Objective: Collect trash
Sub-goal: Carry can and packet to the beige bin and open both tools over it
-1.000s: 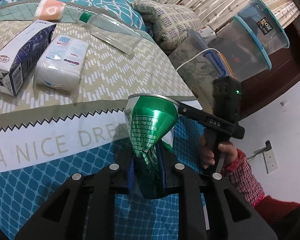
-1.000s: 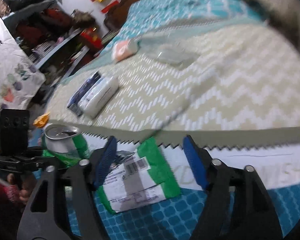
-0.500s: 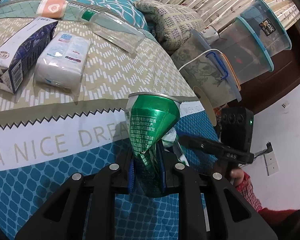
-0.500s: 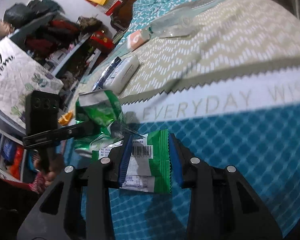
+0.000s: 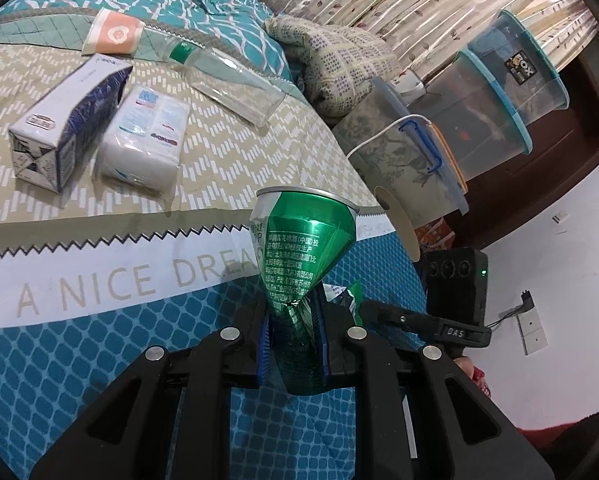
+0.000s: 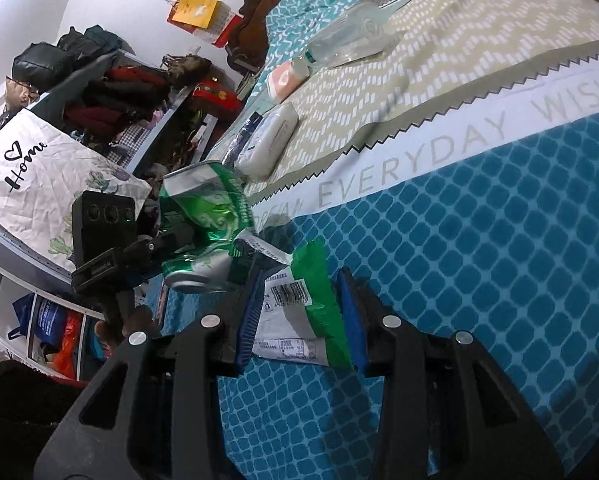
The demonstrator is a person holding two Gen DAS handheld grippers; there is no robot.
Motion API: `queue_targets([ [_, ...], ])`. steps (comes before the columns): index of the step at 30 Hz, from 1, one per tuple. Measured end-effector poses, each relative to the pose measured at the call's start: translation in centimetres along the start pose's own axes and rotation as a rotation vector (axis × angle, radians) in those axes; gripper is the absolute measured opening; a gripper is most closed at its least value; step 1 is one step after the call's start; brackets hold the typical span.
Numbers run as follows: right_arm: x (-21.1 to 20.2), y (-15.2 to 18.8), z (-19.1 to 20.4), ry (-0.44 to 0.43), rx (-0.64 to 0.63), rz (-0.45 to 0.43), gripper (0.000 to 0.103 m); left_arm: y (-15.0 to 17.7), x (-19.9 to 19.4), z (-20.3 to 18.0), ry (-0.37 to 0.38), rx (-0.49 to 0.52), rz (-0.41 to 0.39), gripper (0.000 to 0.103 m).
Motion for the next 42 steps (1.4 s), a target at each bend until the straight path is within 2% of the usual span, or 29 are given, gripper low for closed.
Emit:
queue_targets([
  [10, 0.6, 0.0, 0.5, -0.007, 0.001, -0.002, 0.041, -0.3, -3.2, -1.3, 0.036, 0.007, -0.042, 0.017],
  [15, 0.7, -0.1, 0.6, -0.01, 0.006, -0.007, 0.041, 0.1, -3.8, -1.4, 0.056, -0.016, -0.035, 0.017],
  [21, 0.6, -0.1, 0.4, -0.002, 0.01, -0.008, 0.04, 1.8, -3.0, -1.4, 0.092, -0.035, 0.024, 0.017],
  [25, 0.6, -0.2, 0.4, -0.001, 0.009, -0.01, 0.04, 2.9, -0.9, -1.6, 0.096, -0.032, 0.081, 0.017],
  [31, 0.8, 0.2, 1.0, -0.04, 0.011, 0.021, 0.041, 3.8, 1.5, -0.9, 0.065, -0.034, 0.132, 0.017],
  [33, 1.1, 0.7, 1.4, -0.046, -0.006, 0.039, 0.038, 3.7, 1.7, -0.5, 0.061, -0.043, 0.133, 0.017],
  [35, 1.5, 1.0, 1.5, -0.024, -0.029, 0.054, 0.016, 3.6, 1.8, -0.2, 0.054, -0.049, 0.132, 0.018],
  [37, 1.6, 1.1, 1.2, -0.014, -0.015, 0.052, 0.01, 3.3, 1.9, -0.1, 0.054, -0.055, 0.133, 0.018],
  [42, -0.9, -0.8, -0.5, 0.027, 0.024, -0.046, 0.008, 1.2, 1.9, -1.7, 0.054, -0.007, 0.113, 0.017],
])
Point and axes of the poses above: each gripper's, at about its wrist camera, not at the fingertips, and x roughly the way its jaws point, z to its left, y to its underside, the point moved 6 cm from there along x, roughly the way its jaws point, and after that the axes turned 9 degrees about -z, right-handed, at the moved point
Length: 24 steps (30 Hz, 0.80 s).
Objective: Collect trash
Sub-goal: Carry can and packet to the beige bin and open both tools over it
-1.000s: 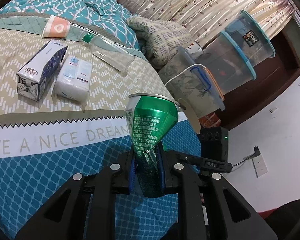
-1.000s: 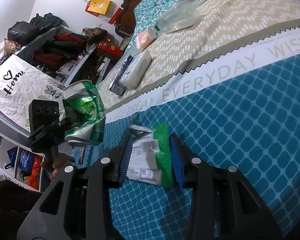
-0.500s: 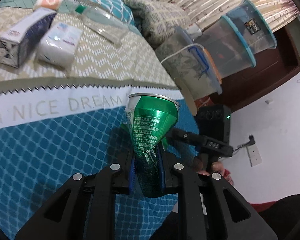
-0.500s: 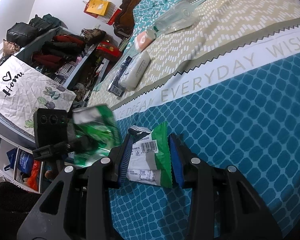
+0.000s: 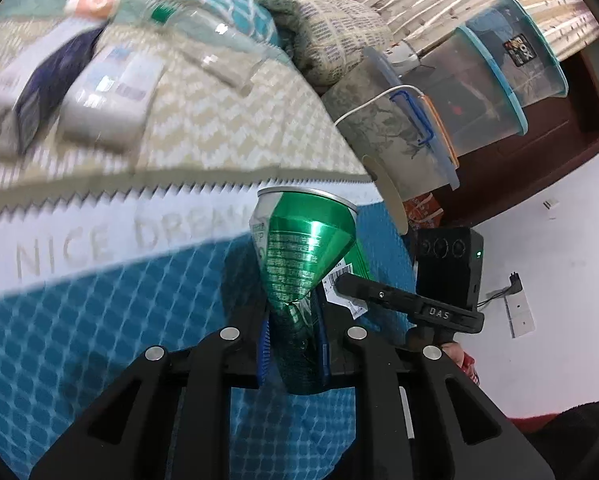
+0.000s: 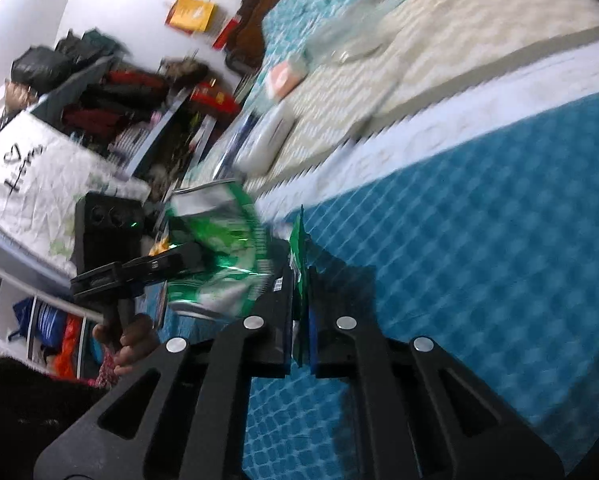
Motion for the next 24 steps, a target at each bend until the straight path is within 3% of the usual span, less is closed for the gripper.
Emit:
queue_targets([
  [6, -6.6, -3.9, -4.2, 0.094, 0.049, -0.192, 0.008, -3.0, 3.2, -5.0, 0.027, 0.122, 0.016, 0.017],
  [15, -22.4, -10.5, -11.2, 0.39, 0.058, -0.579, 0.008, -7.9, 16.0, -14.9, 0.119, 0.262, 0.125, 0.017],
  [20, -25.6, -12.3, -15.4, 0.508, 0.075, -0.616, 0.008, -9.3, 25.9, -20.9, 0.131, 0.335, 0.196, 0.017],
  [22, -25.5, -13.0, -16.4, 0.531, 0.078, -0.617, 0.012, -9.4, 29.3, -22.3, 0.103, 0.359, 0.205, 0.023],
  [24, -25.5, -13.6, -17.7, 0.526, 0.102, -0.616, 0.012, -9.5, 32.1, -23.3, 0.081, 0.37, 0.208, 0.059],
])
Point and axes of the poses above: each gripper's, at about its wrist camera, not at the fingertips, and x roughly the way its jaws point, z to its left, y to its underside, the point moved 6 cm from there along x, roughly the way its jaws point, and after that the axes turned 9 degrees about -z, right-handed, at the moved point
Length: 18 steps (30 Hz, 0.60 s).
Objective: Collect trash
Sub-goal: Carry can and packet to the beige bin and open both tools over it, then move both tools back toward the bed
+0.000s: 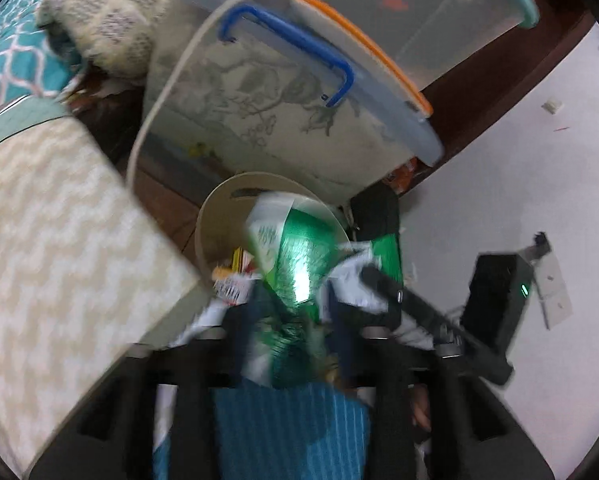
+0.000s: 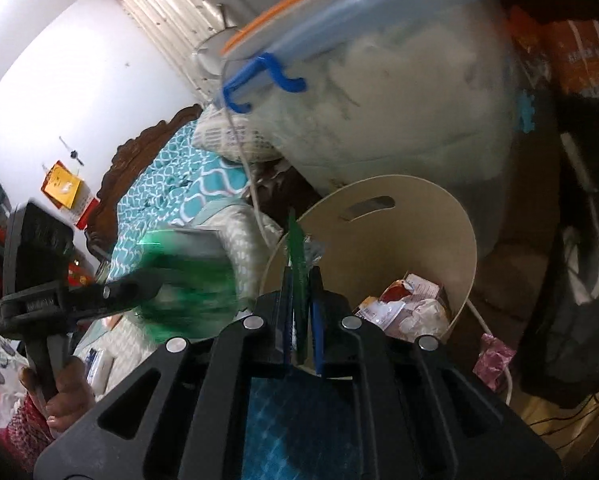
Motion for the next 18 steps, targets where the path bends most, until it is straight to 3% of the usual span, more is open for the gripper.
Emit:
queue_targets([
  [1, 0.7, 0.0, -0.6, -0.008, 0.034, 0.016, 0.021, -0.5, 1.6, -0.2, -0.032, 0.009, 0.0, 0.062],
  [2, 1.0, 0.2, -1.0, -0.011, 0.062, 0.02, 0.046, -0.7, 2.4, -0.3, -0.045, 0.013, 0.006, 0.062],
  [4, 0.8, -0.2, -1.6, -0.003, 0.098, -0.028, 0.082, -0.8, 3.4, -0.5, -0.046, 0.012, 0.026, 0.062],
  [11, -1.3, -0.1, -0.7, -0.058, 0.135, -0.097, 0.076, 0.8, -2.4, -0.4, -0.041, 0.068, -0.047, 0.062],
  [18, -0.3, 2.7, 5.9, -0.218, 0.15, -0.015, 0.077, 7.4, -11.4, 4.0, -0.151, 0.049, -0.106, 0.063],
])
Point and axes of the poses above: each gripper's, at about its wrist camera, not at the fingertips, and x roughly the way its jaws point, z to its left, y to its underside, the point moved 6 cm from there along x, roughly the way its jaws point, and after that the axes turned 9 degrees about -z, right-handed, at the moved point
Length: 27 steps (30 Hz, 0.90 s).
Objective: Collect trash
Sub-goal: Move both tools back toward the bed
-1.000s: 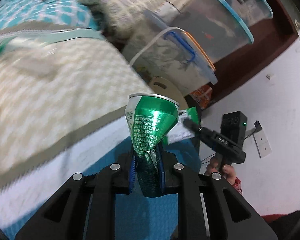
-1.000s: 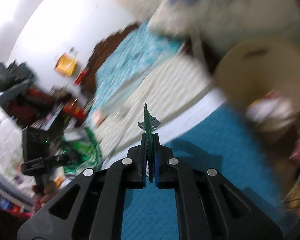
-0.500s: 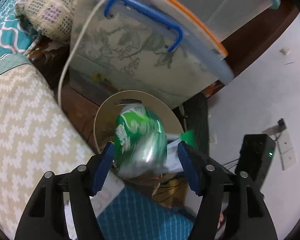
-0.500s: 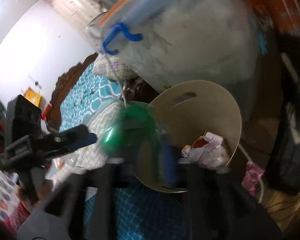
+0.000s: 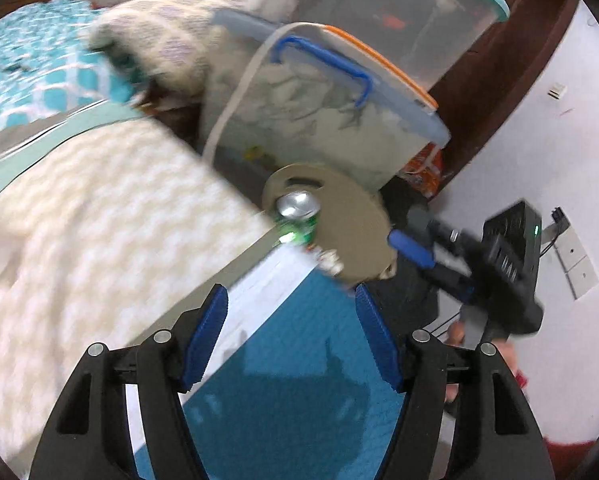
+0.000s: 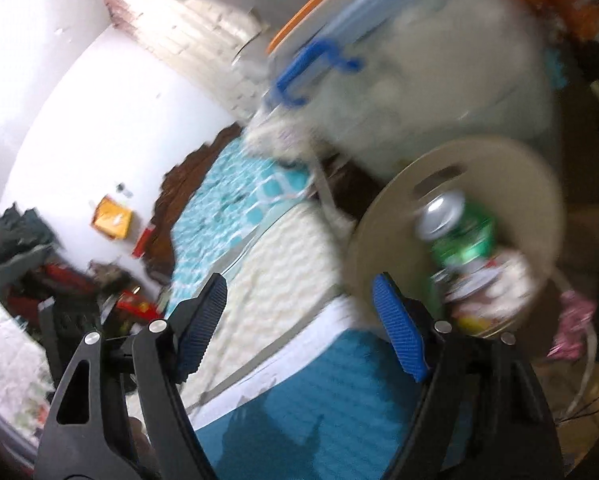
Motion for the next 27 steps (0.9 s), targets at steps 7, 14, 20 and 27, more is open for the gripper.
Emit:
queue_targets([
  [7, 4.9, 7.1, 6.6, -0.099, -0.04, 0.176, 0.076, 5.7, -8.7, 6.9, -0.164, -0.052, -0.046, 0.063],
  [14, 8.7, 13.3, 12.4, -0.143, -0.119, 0.319, 0.076, 8.7, -19.3, 15.2, -0.319, -0.209, -0.185, 0.063],
  [20, 11.9, 18.0, 17.7, -0.196, -0.176, 0.406, 0.076, 7.6, -26.4, 23.4, -0.459, -0.302, -0.252, 0.064],
  [27, 15.5, 23.2, 21.4, -0.232, -0.196, 0.479, 0.076, 0.1, -28.2, 35.2, -0.507, -0.38, -0.301, 0.063],
])
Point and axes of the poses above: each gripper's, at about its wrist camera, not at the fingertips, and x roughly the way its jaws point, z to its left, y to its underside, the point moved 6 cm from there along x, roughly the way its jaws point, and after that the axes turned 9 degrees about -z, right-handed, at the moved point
